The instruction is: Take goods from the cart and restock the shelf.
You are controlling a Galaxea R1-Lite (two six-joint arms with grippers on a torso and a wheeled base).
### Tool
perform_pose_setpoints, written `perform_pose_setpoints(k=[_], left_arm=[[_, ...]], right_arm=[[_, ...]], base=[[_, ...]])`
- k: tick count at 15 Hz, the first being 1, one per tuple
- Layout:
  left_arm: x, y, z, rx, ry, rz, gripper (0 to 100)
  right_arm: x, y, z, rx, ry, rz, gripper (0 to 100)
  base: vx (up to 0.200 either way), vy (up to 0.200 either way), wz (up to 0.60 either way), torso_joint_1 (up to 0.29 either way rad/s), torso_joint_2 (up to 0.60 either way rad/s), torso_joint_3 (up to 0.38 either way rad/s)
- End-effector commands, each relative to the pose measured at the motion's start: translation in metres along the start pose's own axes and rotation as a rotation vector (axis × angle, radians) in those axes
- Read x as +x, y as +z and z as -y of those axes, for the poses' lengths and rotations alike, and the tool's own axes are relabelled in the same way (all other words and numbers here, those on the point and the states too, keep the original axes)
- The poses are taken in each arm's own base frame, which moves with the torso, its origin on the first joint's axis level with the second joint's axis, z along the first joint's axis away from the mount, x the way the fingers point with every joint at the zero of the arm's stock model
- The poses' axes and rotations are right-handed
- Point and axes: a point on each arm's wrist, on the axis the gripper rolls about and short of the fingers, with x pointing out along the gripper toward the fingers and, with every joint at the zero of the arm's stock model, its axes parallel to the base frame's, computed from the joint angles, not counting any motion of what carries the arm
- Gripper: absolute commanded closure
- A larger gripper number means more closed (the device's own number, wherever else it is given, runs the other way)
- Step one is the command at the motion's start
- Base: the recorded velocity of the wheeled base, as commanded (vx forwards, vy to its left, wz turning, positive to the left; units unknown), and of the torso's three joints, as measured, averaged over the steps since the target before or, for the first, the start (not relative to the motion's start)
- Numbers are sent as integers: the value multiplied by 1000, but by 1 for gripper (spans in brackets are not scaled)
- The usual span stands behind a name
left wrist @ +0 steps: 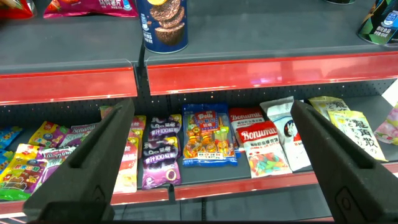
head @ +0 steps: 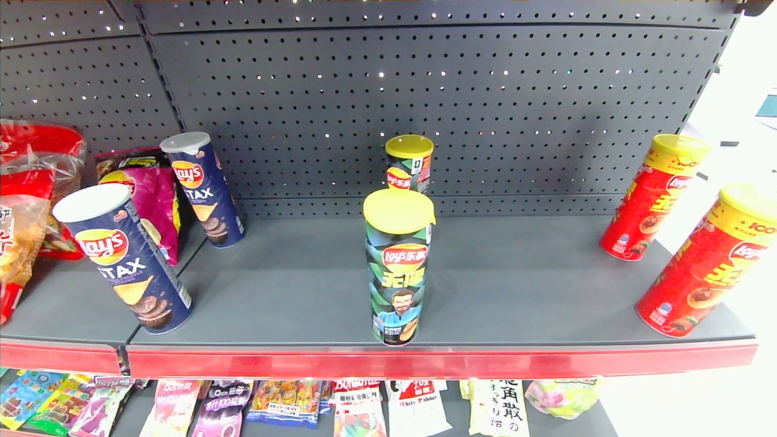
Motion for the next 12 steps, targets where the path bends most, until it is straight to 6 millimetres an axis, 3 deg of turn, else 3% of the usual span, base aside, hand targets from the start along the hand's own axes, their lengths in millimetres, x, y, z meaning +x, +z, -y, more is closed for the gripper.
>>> perform_pose_setpoints(k=[1, 12], left_arm=[[0, 0, 0, 0, 0, -1, 0], [0, 0, 0, 0, 2, -1, 0]], right_arm=[[0, 0, 0, 1, -12, -2, 0], [0, 0, 0, 1, -15, -2, 0]], base=[[0, 0, 0, 0, 0, 0], [0, 0, 0, 0, 0, 0]])
